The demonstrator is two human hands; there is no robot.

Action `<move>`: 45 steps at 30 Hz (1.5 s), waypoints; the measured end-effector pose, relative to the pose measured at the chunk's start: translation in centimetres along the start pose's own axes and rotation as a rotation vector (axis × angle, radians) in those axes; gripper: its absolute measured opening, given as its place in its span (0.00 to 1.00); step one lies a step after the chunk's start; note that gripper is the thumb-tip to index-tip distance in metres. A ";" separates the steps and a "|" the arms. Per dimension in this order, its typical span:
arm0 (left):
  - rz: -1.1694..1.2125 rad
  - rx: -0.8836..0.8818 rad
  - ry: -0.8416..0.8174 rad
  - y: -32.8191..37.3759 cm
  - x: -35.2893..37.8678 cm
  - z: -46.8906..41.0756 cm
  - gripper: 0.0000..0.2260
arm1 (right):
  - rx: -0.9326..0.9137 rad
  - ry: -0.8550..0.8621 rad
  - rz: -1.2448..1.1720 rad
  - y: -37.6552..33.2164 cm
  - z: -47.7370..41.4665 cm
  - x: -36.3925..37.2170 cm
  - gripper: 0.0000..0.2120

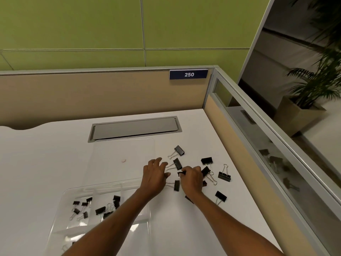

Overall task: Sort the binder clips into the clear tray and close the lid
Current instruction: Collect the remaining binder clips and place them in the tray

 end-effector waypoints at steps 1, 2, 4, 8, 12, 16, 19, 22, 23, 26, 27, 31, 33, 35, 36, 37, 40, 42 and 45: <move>0.004 -0.010 0.005 -0.6 -0.3 0.3 0.17 | -0.003 -0.001 -0.036 -0.7 0.3 0.3 0.11; 0.004 -0.019 0.008 -1.2 -0.6 0.7 0.18 | -0.004 -0.004 -0.071 -1.3 0.6 0.5 0.10; 0.003 -0.037 0.014 -2.4 -1.1 1.4 0.19 | -0.009 -0.015 -0.126 -2.7 1.2 1.3 0.09; 0.035 -0.100 0.021 -5.4 -2.4 3.1 0.23 | -0.067 -0.027 -0.252 -5.5 2.8 2.9 0.10; 0.038 -0.144 0.044 -8.7 -3.8 5.1 0.23 | -0.122 -0.080 -0.263 -8.0 4.6 4.7 0.09; 0.017 -0.193 0.045 -12.0 -4.9 7.2 0.23 | -0.127 -0.154 -0.290 -9.8 6.5 7.2 0.08; 0.008 -0.216 0.044 -14.3 -5.5 8.8 0.22 | -0.161 -0.186 -0.268 -11.1 8.0 8.8 0.09; -0.003 -0.246 0.036 -16.3 -5.7 10.3 0.21 | -0.209 -0.244 -0.193 -12.1 9.5 11.0 0.08; -0.008 -0.253 0.034 -16.8 -5.8 10.8 0.21 | -0.219 -0.259 -0.168 -12.4 10.0 11.6 0.08; -0.024 -0.258 0.033 -17.9 -6.0 12.1 0.20 | -0.285 -0.261 -0.128 -13.7 11.4 12.4 0.08; -0.027 -0.260 0.035 -18.2 -6.1 12.4 0.20 | -0.308 -0.249 -0.124 -14.1 11.8 12.5 0.08; -0.044 -0.248 0.043 -19.0 -6.3 13.3 0.23 | -0.394 -0.238 -0.029 -15.7 13.7 13.6 0.11; -0.051 -0.241 0.056 -19.3 -6.4 13.4 0.24 | -0.403 -0.251 -0.012 -16.0 14.1 14.0 0.14; -0.049 -0.238 0.069 -19.4 -6.5 13.3 0.24 | -0.463 -0.250 0.014 -16.3 14.4 13.9 0.14; -0.049 -0.230 0.077 -19.2 -6.6 13.2 0.24 | -0.499 -0.240 0.026 -16.4 14.5 13.8 0.14; -0.049 -0.217 0.083 -19.0 -6.6 13.0 0.25 | -0.526 -0.224 0.033 -16.5 14.5 13.4 0.13; -0.038 -0.181 0.073 -17.8 -6.6 12.2 0.28 | -0.544 -0.160 0.024 -16.1 14.1 12.2 0.11; -0.035 -0.163 0.054 -16.7 -6.3 11.5 0.26 | -0.544 -0.105 0.021 -15.4 13.5 11.1 0.11; -0.039 -0.110 0.048 -14.6 -5.8 10.3 0.27 | -0.493 -0.066 0.013 -13.9 12.7 9.3 0.12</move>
Point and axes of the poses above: each hand's wrist, its own z-axis away from the middle knuckle, its own x-axis out of the palm, y = z × x, the point moved 7 cm from there along -z, towards the middle knuckle, and after that the axes turned 13 degrees about -z, right-handed, at the moved point
